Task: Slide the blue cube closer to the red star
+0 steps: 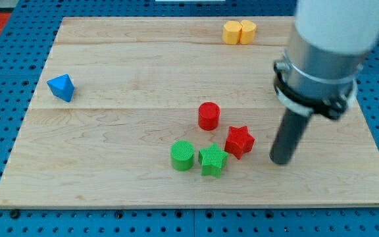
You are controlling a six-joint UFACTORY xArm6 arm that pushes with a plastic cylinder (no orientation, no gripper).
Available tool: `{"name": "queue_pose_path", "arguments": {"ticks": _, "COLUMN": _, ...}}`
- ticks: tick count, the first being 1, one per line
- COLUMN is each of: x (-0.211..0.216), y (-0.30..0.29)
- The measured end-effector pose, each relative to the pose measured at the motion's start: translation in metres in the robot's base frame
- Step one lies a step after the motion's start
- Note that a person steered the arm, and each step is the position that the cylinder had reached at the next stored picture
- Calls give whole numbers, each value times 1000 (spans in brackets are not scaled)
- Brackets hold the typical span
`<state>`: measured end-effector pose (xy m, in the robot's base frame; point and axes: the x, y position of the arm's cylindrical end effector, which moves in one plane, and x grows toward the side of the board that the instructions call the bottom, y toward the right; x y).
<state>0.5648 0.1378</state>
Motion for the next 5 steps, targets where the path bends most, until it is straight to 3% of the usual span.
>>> {"name": "queue_pose_path", "arguments": {"ticks": 1, "x": 2, "y": -37}}
{"name": "queue_pose_path", "arguments": {"ticks": 3, "x": -74, "y": -62}}
{"name": "queue_pose_path", "arguments": {"ticks": 4, "x": -72, "y": -11}}
{"name": "queue_pose_path", "arguments": {"ticks": 5, "x": -106, "y": 109}}
